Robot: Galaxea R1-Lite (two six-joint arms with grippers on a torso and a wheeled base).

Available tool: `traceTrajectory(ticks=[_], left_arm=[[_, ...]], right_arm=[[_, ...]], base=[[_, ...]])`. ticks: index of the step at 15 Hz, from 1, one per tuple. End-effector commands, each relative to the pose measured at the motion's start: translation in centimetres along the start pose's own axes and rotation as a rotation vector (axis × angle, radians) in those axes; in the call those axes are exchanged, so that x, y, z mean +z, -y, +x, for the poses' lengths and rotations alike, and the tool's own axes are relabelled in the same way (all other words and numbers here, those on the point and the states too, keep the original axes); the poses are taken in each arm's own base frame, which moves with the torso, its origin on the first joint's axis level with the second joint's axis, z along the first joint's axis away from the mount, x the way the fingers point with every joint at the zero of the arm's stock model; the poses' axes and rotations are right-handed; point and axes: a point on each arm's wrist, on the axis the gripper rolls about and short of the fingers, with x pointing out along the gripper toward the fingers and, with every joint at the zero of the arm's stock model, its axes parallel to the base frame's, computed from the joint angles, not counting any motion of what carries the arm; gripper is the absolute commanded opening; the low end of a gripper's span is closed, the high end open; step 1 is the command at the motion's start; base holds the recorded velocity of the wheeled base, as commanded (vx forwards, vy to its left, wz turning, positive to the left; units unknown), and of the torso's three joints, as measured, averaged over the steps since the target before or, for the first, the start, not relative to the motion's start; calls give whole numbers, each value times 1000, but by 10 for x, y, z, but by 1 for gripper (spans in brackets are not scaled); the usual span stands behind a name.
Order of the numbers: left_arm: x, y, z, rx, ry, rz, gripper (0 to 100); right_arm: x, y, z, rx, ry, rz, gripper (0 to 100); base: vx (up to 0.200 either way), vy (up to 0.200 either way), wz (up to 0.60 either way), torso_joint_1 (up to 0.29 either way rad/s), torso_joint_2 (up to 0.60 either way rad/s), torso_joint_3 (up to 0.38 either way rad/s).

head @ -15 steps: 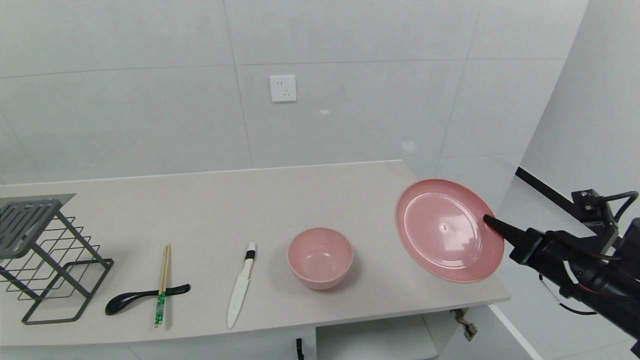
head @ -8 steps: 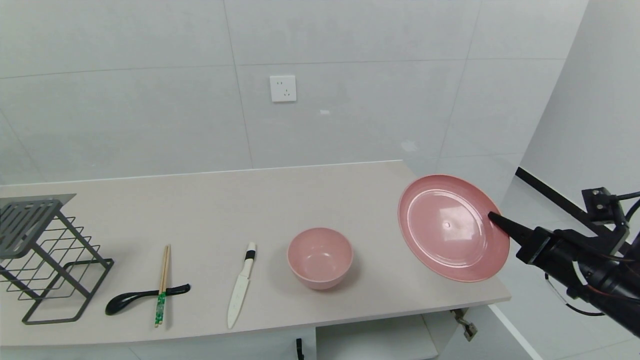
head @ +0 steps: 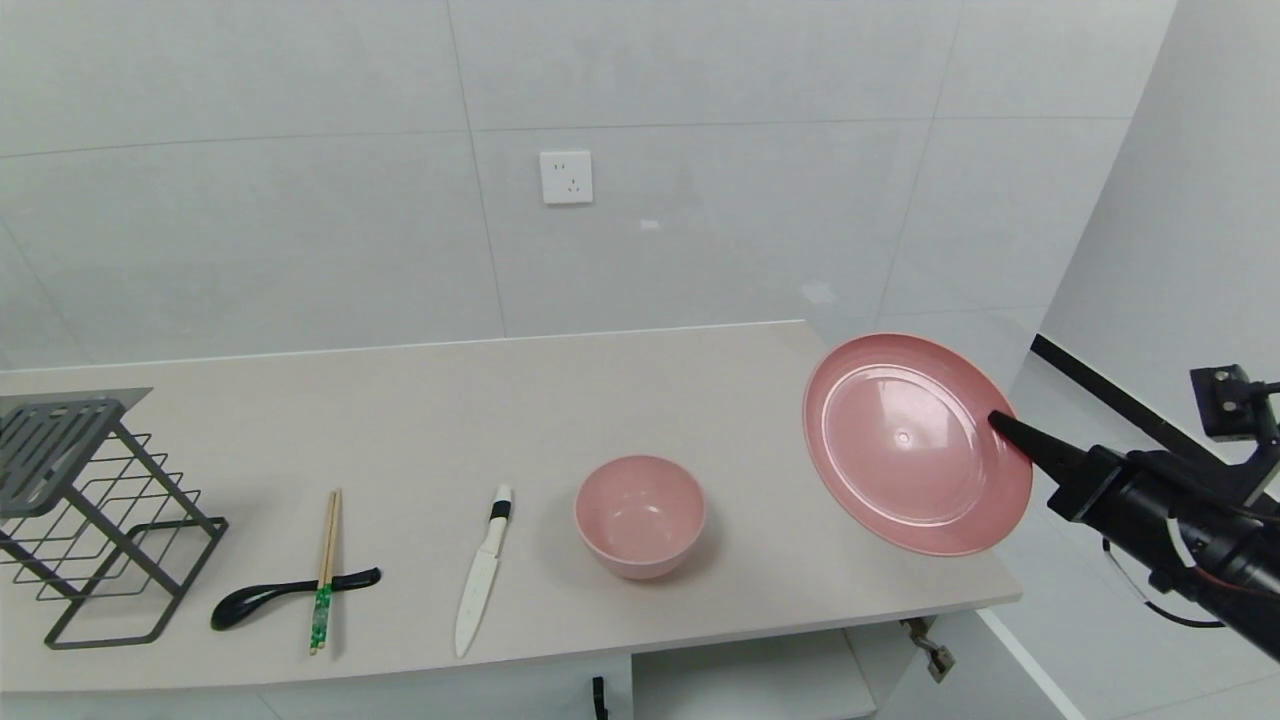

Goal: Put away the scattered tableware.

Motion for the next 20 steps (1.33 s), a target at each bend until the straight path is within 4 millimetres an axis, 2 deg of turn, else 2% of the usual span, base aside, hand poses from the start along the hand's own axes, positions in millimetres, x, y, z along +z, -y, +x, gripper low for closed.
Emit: traceTrajectory(ticks=[1, 4, 8, 14, 17, 20], left_arm=[[2, -19, 40, -14, -153, -71, 100], [-5, -31, 69, -65, -259, -121, 100], [-25, -35, 99, -147, -428, -188, 100], [-46, -47, 141, -115, -569, -243, 100], [-54, -42, 177, -137, -626, -304, 100], [-75, -24, 212, -151, -644, -243, 100]], right_arm=[[1, -1, -1, 3, 5, -2, 0], [0, -1, -1, 3, 2, -1, 0], [0, -1, -1, 4, 3, -1, 0], [2, -2, -2, 8, 11, -4, 0], [2, -2, -2, 7, 10, -3, 0], [2, -2, -2, 7, 10, -3, 0]], base=[[0, 0, 0, 0, 0, 0], [0, 0, 0, 0, 0, 0], [0, 0, 0, 0, 0, 0], [0, 0, 0, 0, 0, 0], [0, 0, 0, 0, 0, 0], [0, 0, 0, 0, 0, 0]])
